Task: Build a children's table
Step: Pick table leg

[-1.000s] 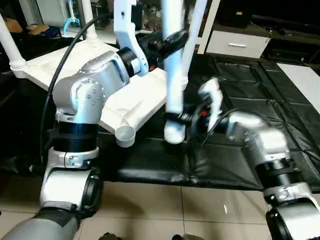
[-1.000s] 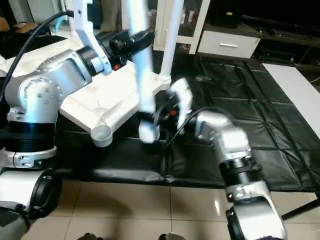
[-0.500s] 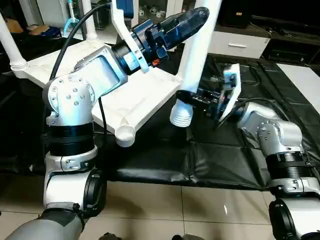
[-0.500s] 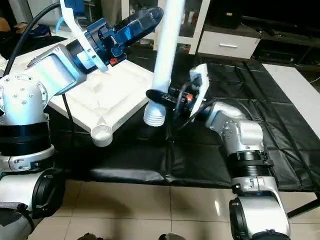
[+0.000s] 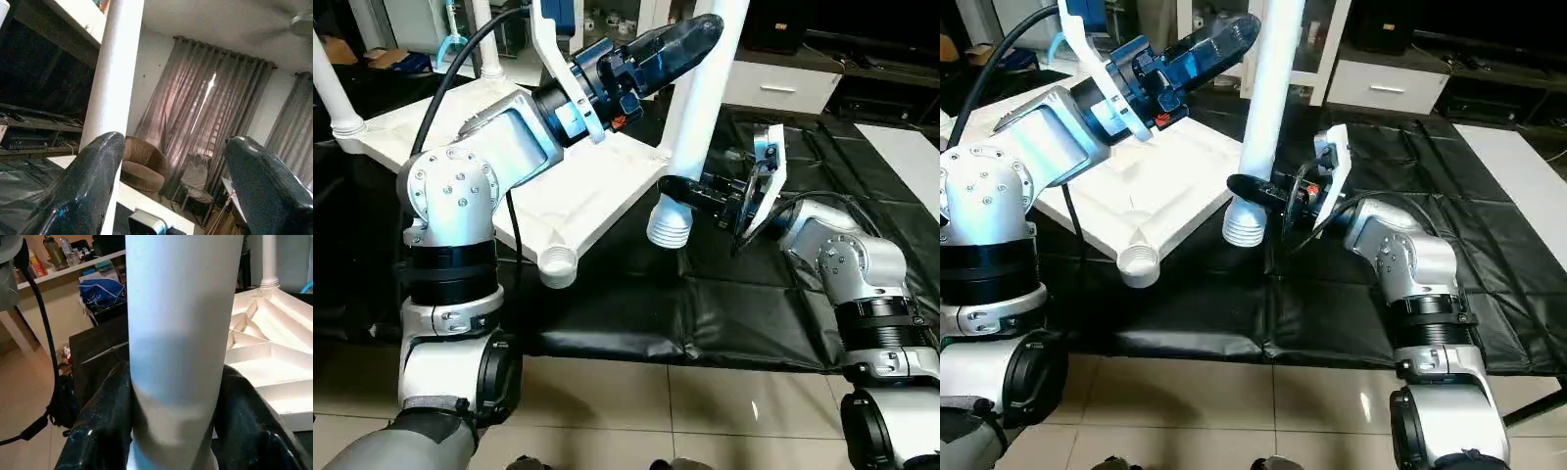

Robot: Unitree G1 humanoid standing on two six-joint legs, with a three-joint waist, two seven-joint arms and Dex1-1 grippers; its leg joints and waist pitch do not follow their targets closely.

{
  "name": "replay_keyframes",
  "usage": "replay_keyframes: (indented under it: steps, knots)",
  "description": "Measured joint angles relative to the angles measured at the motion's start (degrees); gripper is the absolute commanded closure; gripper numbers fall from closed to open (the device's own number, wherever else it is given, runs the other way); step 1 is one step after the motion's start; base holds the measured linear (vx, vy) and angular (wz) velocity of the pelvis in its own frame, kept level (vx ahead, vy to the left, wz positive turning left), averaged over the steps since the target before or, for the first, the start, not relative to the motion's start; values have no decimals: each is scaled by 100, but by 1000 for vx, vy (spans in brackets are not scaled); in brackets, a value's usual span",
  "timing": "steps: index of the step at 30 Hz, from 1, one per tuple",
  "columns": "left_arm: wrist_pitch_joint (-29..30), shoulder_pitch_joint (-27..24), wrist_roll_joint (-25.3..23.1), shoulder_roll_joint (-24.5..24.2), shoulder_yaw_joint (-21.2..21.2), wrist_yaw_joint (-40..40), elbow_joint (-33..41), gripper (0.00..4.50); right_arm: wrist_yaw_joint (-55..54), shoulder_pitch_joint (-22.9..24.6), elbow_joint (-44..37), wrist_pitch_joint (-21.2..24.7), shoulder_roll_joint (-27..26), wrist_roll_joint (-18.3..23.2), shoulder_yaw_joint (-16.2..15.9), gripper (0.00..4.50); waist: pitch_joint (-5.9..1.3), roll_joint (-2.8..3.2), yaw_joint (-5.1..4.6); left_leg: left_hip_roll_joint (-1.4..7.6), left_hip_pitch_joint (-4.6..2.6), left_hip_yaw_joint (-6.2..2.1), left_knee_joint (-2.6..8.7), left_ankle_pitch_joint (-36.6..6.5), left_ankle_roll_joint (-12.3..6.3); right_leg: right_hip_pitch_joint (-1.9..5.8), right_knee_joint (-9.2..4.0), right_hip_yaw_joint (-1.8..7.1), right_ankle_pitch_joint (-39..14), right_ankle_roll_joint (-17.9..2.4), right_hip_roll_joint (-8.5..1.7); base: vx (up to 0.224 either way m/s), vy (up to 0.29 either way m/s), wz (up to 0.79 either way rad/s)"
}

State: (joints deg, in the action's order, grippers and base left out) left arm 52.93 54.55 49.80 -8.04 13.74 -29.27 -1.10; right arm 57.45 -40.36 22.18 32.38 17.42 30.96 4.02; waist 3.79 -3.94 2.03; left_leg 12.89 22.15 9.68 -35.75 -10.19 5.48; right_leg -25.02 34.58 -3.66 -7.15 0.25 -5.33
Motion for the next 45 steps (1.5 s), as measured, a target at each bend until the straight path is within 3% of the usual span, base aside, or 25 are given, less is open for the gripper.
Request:
replay_keyframes:
  steps: [9, 11, 13, 15, 23, 29, 36, 45]
  knots:
    - [7, 0, 14, 0, 6, 8, 0, 80, 8, 0, 0, 16, 2, 8, 1, 264, 0, 0, -1, 0, -1, 0, 0, 0, 0, 0, 0, 0, 0, 0, 0, 0, 0, 0]
    - [-207, -9, -252, -141, -117, 164, -135, 80, 341, 65, -128, 428, 187, 274, -14, 264, 0, 1, 17, 0, -5, 0, 0, 0, -1, 6, -1, 1, -1, 1, 0, 0, 0, 0]
    - [-684, -121, -987, -580, -243, 482, -551, 80, 838, 231, -446, 966, 513, 666, -4, 265, 0, 1, 19, 1, -11, -4, 2, 0, -1, 11, -2, -1, -3, 6, 3, 0, 0, 0]
    - [-880, -374, -1411, -800, -150, 673, -897, 80, 1054, 286, -559, 1177, 673, 806, 54, 265, 3, -6, -18, 1, -6, -8, 1, 0, 1, 1, -3, -4, -3, 8, 5, 0, 0, 0]
    - [-1032, -431, -1619, -723, -291, 718, -990, 80, 1122, 286, -630, 1253, 561, 904, -5, 265, -1, -24, 91, 1, 1, -5, -1, 2, 3, 3, 0, -3, 0, 2, -1, 0, 0, 0]
    - [-1339, -426, -1981, -735, -735, 639, -1050, 80, 1261, 356, -810, 1475, 677, 937, -104, 265, -2, -25, 149, 1, 0, -5, 0, 2, 3, 4, 0, -3, -2, 4, -1, 0, 0, 0]
    - [-1411, -415, -2206, -563, -1094, 503, -1049, 80, 1101, 663, -856, 599, 679, -15, -913, 265, -4, -28, 136, 1, 2, -5, 0, 3, 4, -2, 4, -3, -2, 5, -2, 0, 0, 0]
    - [-1283, -445, -2125, -300, -1245, 483, -688, 80, 1032, 817, -1019, 195, 629, -274, -1167, 265, -4, -28, 133, 1, -1, -5, 0, 3, 4, -1, 8, -3, -3, 5, -2, 0, 0, 0]
